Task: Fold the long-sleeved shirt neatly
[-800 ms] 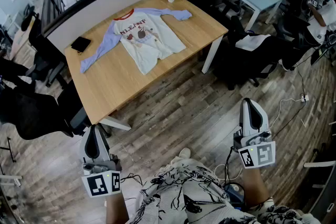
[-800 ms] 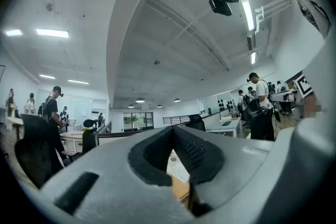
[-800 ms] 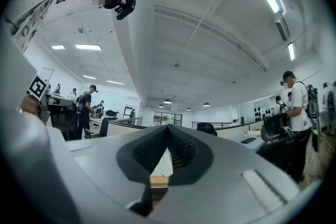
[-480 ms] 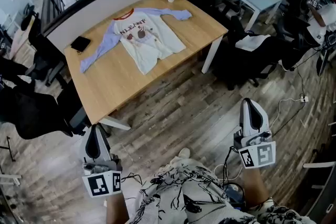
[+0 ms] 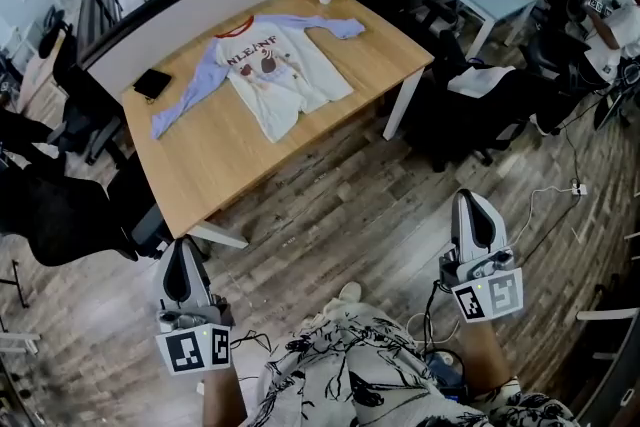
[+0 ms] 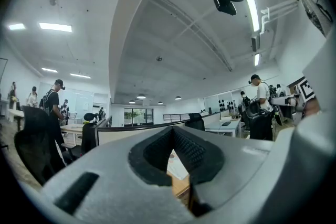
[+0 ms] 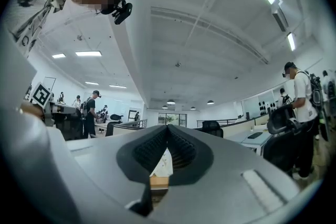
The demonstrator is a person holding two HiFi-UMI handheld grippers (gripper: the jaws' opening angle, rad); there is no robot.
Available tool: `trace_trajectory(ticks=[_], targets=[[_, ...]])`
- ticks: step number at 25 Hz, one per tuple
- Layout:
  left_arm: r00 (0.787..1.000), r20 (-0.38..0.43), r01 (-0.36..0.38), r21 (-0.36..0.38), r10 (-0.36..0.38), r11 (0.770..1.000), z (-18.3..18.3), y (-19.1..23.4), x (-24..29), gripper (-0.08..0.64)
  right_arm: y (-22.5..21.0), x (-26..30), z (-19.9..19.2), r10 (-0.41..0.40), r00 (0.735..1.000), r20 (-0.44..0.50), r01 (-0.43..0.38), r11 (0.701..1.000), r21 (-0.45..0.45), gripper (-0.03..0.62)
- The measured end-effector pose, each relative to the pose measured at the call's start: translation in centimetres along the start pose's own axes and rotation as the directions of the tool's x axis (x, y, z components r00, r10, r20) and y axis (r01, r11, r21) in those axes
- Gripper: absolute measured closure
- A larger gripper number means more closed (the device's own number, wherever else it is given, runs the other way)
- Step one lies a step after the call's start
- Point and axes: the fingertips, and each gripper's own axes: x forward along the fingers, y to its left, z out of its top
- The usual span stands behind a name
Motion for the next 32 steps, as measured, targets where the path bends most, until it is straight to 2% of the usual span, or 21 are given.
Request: trace_trajectory(ticks=[2,7,8,10,13,15,18,22,23,27,32], targets=[[1.0,-0.004,0.007,-0.002,-0.007,1.0,-0.1,-0.1,0.1,0.56,-0.1,0.0,-0.3,-0.008,1.0,-0.014,0.008,1.0,-0.006,0.586],[1.0,0.014,-0.009,0.062,0.008,0.998,0.4,-0.2,-0.1,0.554,-0.5,0.0,-0.4,-0.036,0.999,-0.029,0.035,0.999,-0.032,0.586],[1.0,0.016,-0.01,0.065,0.009,0.998,0.5,-0.2,-0.1,0.517,-0.5,0.1,-0.4,-0.035,0.999,-0.028,0.034,0.999,-0.033,0.569],[1.0,0.015,-0.013,0.065,0.012,0.998,0.4,-0.1,0.1,0.46,-0.5,0.3,-0.5,-0.031,0.999,-0.03,0.03,0.999,-0.032,0.49],[1.0,0.02,-0.015,0.063,0.013,0.998,0.4,0.0,0.2,0.41,-0.5,0.6,-0.7,-0.022,0.999,-0.03,0.021,0.999,-0.03,0.43],[0.999,0.027,-0.02,0.056,0.019,0.998,0.5,0.1,0.2,0.366,-0.5,0.6,-0.6,-0.014,1.0,-0.026,0.013,1.0,-0.026,0.365],[0.999,0.039,-0.033,0.04,0.032,0.999,0.7,0.5,0.1,0.285,-0.4,0.7,-0.4,-0.01,1.0,-0.022,0.009,1.0,-0.026,0.292],[0.997,0.067,-0.032,0.028,0.03,0.999,0.9,0.7,0.3,0.132,-0.2,1.1,-0.6,-0.005,1.0,-0.029,0.004,0.999,-0.039,0.152],[0.998,0.062,-0.026,0.027,0.025,0.999,0.8,0.6,0.5,0.114,-0.2,1.2,-0.7,-0.001,0.999,-0.033,0.0,0.999,-0.046,0.13],[0.999,0.038,-0.011,0.027,0.01,1.0,0.3,0.1,1.2,0.072,-0.2,1.6,-1.0,0.012,0.999,-0.042,-0.014,0.998,-0.057,0.114],[0.999,0.032,-0.012,0.023,0.011,1.0,0.1,-0.3,2.0,0.056,-1.1,2.0,-1.1,0.015,0.999,-0.034,-0.017,0.999,-0.04,0.114]])
